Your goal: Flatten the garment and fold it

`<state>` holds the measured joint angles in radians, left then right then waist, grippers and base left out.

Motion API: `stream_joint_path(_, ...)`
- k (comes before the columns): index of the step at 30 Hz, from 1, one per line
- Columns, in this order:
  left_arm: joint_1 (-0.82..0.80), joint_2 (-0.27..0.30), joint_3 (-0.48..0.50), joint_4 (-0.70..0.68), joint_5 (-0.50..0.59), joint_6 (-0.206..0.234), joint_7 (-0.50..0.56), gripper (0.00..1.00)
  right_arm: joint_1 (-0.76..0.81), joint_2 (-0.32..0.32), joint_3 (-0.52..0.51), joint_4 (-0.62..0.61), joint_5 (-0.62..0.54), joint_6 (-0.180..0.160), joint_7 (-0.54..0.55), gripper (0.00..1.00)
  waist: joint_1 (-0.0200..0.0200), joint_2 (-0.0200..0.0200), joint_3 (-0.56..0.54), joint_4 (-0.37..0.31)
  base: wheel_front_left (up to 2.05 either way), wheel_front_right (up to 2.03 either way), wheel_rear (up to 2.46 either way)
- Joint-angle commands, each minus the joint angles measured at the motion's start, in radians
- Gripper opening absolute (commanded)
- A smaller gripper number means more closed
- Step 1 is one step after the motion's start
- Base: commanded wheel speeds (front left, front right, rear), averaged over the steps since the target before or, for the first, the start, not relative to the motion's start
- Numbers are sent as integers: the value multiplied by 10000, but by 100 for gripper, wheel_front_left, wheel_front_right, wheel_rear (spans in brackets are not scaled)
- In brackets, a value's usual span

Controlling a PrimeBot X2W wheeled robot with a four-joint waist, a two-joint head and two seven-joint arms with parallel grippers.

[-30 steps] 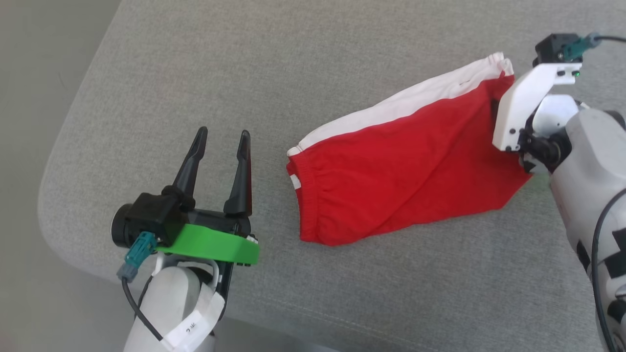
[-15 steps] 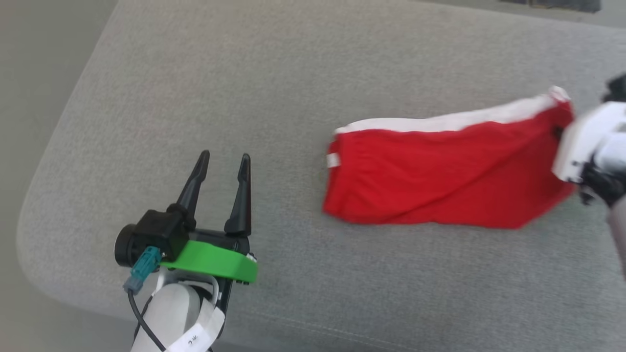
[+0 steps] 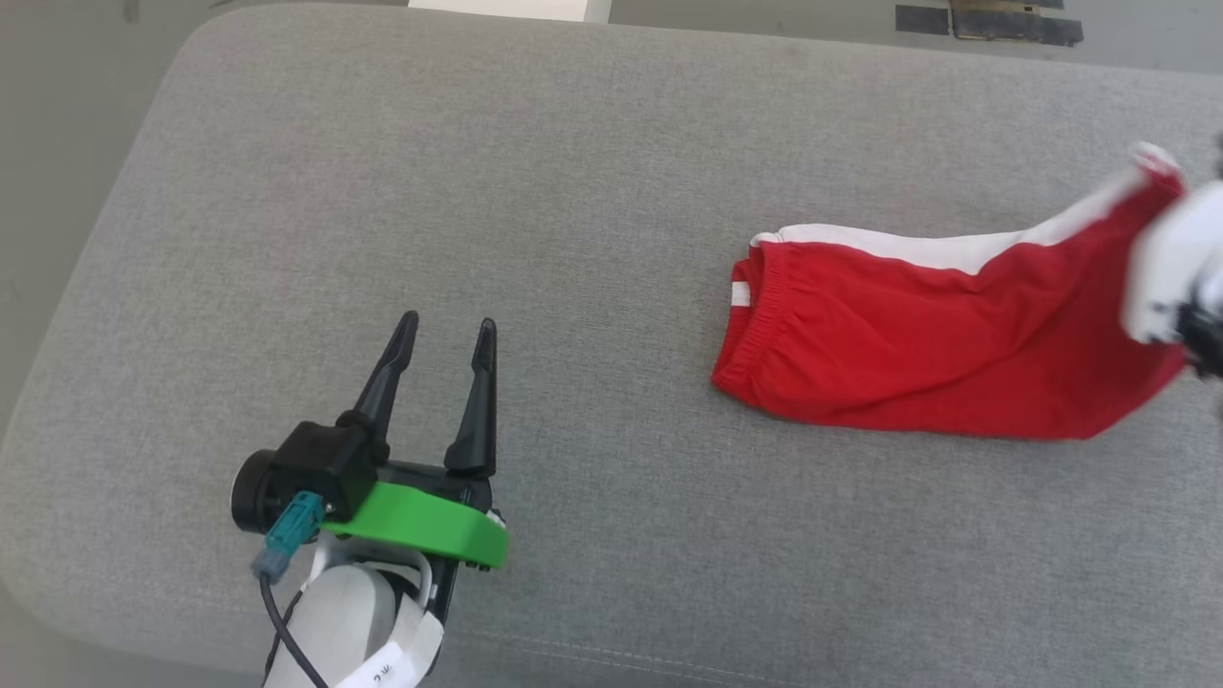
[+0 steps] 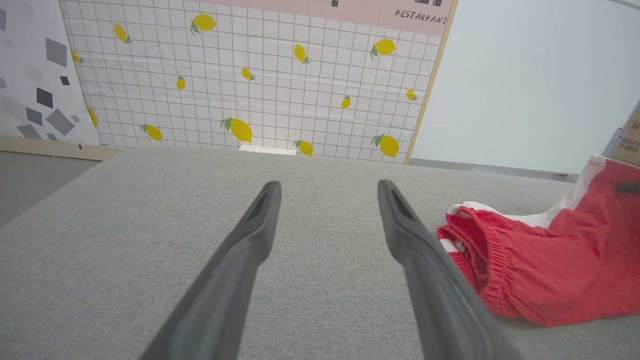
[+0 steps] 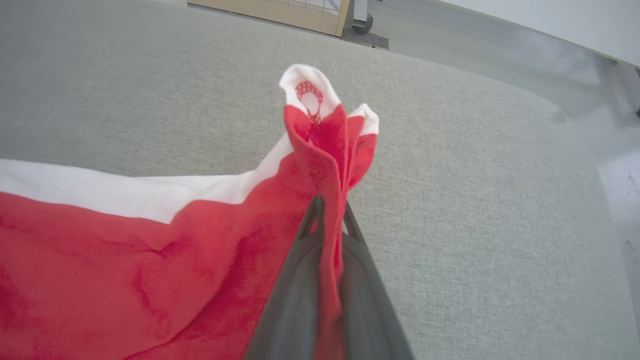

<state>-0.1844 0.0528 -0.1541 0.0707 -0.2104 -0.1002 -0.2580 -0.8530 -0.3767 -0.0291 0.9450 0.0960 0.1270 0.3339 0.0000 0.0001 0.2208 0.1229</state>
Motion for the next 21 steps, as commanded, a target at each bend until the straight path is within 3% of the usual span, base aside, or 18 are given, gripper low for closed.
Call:
stream_joint_path(1, 80, -26, -41, 40, 75, -67, -38, 100, 145, 377, 73, -481, -245, 37, 258, 0, 0, -1, -28, 54, 0, 0, 0)
stream_joint_path(6, 22, -26, -69, 39, 49, -74, -38, 100, 781, 1371, 888, -3016, -762, 37, 1783, 0, 0, -1, -29, 273, 0, 0, 0)
stream_joint_path(12, -166, -26, -145, 37, -46, -74, -38, 100, 1706, 1781, 2356, -5824, -584, 37, 3468, 0, 0, -1, 168, 568, 0, 0, 0)
stream_joint_path(16, -348, -26, -275, 26, -119, -63, -38, 100, 1997, 1788, 3035, -6458, -455, 37, 4087, 0, 0, -1, 359, 756, 0, 0, 0)
stream_joint_path(21, -547, -26, -415, -20, -237, -4, -38, 100, 1950, 1869, 3502, -6175, -329, 37, 4201, 0, 0, -1, 616, 948, 0, 0, 0)
